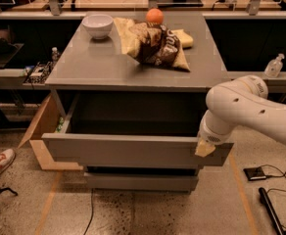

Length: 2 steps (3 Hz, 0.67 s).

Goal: Open top drawer

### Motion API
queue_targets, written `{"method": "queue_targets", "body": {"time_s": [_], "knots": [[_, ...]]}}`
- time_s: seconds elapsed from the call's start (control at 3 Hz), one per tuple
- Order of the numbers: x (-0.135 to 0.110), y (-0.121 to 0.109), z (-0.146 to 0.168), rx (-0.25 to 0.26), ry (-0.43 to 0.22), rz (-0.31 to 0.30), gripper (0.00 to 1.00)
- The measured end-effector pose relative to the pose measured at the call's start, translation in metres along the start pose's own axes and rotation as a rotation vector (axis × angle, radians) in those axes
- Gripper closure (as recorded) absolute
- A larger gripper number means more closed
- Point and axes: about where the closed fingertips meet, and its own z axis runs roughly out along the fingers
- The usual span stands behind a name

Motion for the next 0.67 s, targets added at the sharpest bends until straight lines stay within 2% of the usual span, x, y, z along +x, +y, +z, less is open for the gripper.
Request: {"method": "queue_targets", "body": {"time_s": [0.33,0.67], "knots": [[0.000,0.000,0.000,0.000,0.000,0.000,1.00],[0.012,0.020,-0.005,-0.019,0.004,-0.008,1.00]]}}
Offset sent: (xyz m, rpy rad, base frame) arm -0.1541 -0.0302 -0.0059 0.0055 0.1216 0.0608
